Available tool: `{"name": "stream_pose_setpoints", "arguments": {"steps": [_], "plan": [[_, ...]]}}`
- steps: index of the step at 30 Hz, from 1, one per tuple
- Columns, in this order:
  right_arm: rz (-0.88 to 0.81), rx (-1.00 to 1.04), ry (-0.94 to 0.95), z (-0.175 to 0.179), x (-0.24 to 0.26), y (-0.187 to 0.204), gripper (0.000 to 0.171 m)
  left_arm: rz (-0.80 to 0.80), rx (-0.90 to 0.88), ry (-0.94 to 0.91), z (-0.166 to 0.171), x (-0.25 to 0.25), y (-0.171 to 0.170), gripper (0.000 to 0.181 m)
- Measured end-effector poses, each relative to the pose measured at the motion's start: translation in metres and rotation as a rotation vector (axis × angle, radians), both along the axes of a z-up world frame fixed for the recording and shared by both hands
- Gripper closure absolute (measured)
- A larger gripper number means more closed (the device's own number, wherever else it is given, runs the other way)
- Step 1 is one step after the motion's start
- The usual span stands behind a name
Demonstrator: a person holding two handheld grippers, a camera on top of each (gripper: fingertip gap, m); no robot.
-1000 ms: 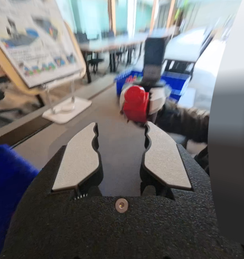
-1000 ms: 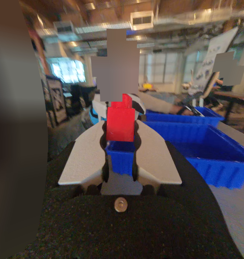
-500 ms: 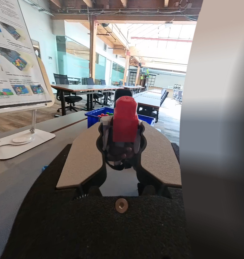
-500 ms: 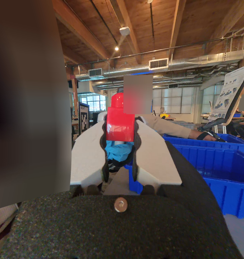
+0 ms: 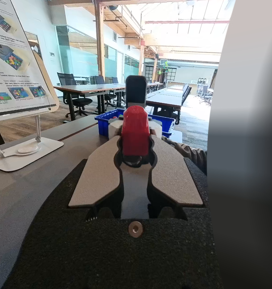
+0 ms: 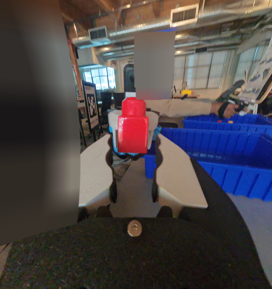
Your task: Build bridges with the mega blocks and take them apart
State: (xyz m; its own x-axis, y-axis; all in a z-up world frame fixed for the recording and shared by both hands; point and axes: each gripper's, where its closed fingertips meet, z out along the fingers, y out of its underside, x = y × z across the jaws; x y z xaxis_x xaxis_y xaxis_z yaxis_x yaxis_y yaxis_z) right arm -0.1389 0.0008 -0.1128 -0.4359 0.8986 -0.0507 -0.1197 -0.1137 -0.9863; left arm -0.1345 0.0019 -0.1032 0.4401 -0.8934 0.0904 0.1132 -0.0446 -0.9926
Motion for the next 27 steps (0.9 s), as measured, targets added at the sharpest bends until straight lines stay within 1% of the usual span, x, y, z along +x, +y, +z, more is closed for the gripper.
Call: {"name": "stream_pose_setpoints", "arguments": {"steps": [3, 5, 7, 10, 14, 17, 20, 27], "plan": [[-0.032, 0.042, -0.097, -0.001, 0.01, 0.01, 0.121, 0.022, 0.002, 0.031, -0.004, -0.004, 0.001, 0.149], [-0.07, 0.135, -0.187, 0.0, 0.017, 0.014, 0.122, 0.064, -0.006, 0.114, -0.015, -0.006, 0.004, 0.149], [-0.065, 0.231, -0.346, -0.001, 0.021, 0.012, 0.12, 0.071, -0.007, 0.167, -0.022, -0.003, 0.004, 0.149], [-0.041, 0.417, -0.645, -0.012, 0.025, 0.007, 0.115, 0.072, -0.024, 0.282, -0.039, 0.004, 0.005, 0.149], [0.024, 0.588, -0.923, -0.023, 0.026, 0.0, 0.121, 0.03, -0.029, 0.367, -0.053, 0.019, 0.0, 0.149], [0.053, 0.689, -1.098, -0.035, 0.032, 0.002, 0.126, 0.028, -0.029, 0.407, -0.06, 0.023, 0.0, 0.149], [0.075, 0.73, -1.166, -0.042, 0.032, -0.001, 0.13, 0.018, -0.029, 0.418, -0.062, 0.025, -0.002, 0.149], [0.074, 0.775, -1.205, -0.05, 0.03, -0.001, 0.142, 0.009, -0.037, 0.423, -0.066, 0.026, -0.002, 0.149]]}}
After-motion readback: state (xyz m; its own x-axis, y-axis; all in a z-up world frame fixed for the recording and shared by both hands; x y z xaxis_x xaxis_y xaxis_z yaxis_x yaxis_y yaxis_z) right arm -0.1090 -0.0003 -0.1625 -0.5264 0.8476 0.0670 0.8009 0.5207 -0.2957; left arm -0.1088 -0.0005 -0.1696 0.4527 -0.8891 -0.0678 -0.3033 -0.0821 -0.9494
